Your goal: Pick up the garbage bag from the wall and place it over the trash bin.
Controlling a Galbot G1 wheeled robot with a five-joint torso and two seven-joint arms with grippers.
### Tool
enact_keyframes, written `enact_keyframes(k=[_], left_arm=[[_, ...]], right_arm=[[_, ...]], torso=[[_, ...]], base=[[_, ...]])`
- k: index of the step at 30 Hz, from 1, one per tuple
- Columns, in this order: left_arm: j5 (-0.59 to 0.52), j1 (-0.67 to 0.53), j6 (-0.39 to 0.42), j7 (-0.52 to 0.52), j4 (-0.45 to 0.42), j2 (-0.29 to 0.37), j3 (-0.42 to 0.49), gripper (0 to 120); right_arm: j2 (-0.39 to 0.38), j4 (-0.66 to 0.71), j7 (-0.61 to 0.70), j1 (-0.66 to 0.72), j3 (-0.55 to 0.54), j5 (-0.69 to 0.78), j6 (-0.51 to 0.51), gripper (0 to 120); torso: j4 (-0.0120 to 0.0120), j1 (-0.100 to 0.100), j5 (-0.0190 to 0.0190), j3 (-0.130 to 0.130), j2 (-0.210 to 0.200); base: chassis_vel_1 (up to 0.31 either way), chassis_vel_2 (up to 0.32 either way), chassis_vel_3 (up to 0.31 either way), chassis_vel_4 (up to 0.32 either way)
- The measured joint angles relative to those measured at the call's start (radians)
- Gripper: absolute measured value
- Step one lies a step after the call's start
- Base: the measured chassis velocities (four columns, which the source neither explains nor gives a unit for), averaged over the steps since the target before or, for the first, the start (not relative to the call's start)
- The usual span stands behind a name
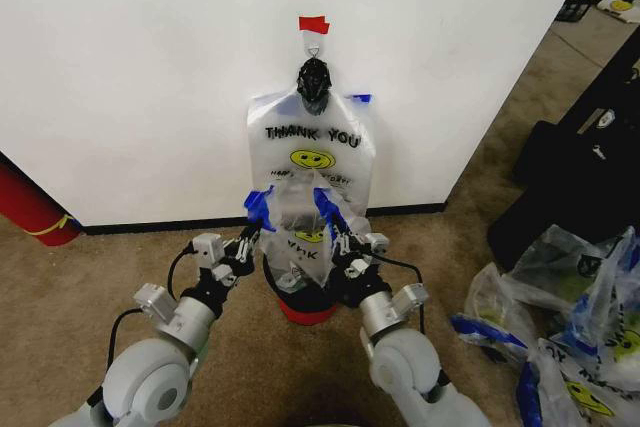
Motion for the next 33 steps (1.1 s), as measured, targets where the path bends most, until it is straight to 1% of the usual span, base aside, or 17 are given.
enact_keyframes(k=[5,8,11,16,18,19,20,24,29,33], left_arm=[[-0.042,0.015,-0.005,0.004,-0.009,0.031,-0.071,0],[-0.046,0.019,-0.005,0.004,-0.009,0.034,-0.085,0],[-0.046,0.041,-0.008,0.008,-0.009,0.037,-0.107,0],[-0.034,0.067,-0.013,0.011,0.011,0.029,-0.093,0],[0.0,0.078,-0.015,0.012,0.033,-0.005,-0.058,0],[0.0,0.078,-0.015,0.012,0.033,-0.005,-0.058,0],[0.007,0.074,-0.013,0.009,0.04,-0.021,-0.048,0],[0.015,0.075,0.004,-0.026,0.047,-0.065,-0.026,0],[0.023,0.13,0.016,-0.052,0.027,-0.076,-0.029,0],[0.068,0.198,0.03,-0.077,0.028,-0.079,-0.033,0]], right_arm=[[0.031,0.049,0.002,0.003,-0.036,0.019,-0.027,0],[0.046,0.058,0.003,0.01,-0.051,0.024,-0.034,0],[0.077,0.06,0.012,0.016,-0.069,0.042,-0.043,0],[0.095,0.006,0.014,0.002,-0.072,0.042,-0.027,0],[0.103,-0.024,0.015,-0.025,-0.06,0.048,-0.01,0],[0.103,-0.024,0.015,-0.025,-0.06,0.048,-0.01,0],[0.104,-0.03,0.017,-0.034,-0.054,0.049,-0.007,0],[0.084,-0.028,0.027,-0.087,-0.028,0.032,0.009,0],[0.037,-0.008,0.04,-0.156,0.016,-0.04,0.025,0],[0.003,0.007,0.078,-0.218,0.049,-0.105,0.027,0]], torso=[[-0.0001,0.0,0.0002,0.0,0.0],[0.0,0.0,0.0002,0.0,0.0],[0.0,0.0,0.0002,0.0,0.0],[0.0,0.0,0.0004,0.0,0.0],[0.0,0.0,0.0001,0.0,0.0],[0.0,0.0,0.0001,0.0,0.0],[0.0,0.0,0.0003,0.0,0.0],[-0.0001,0.0,0.0005,0.0,0.0],[0.0001,0.0,0.0005,0.0,0.0],[0.0001,0.0,0.0004,0.0,0.0]], base=[[0.0,0.0,0.0,0.0],[0.0,0.0,0.0,0.0],[0.0,0.0,0.0,0.0],[0.0,0.0,0.0,0.0],[0.0,0.0,0.0,0.0],[0.0,0.0,0.0,0.0],[0.0,0.0,0.0,0.0],[0.0,0.0,0.0,0.0],[0.0,0.0,0.0,0.0],[0.0,0.0,0.0,0.0]])
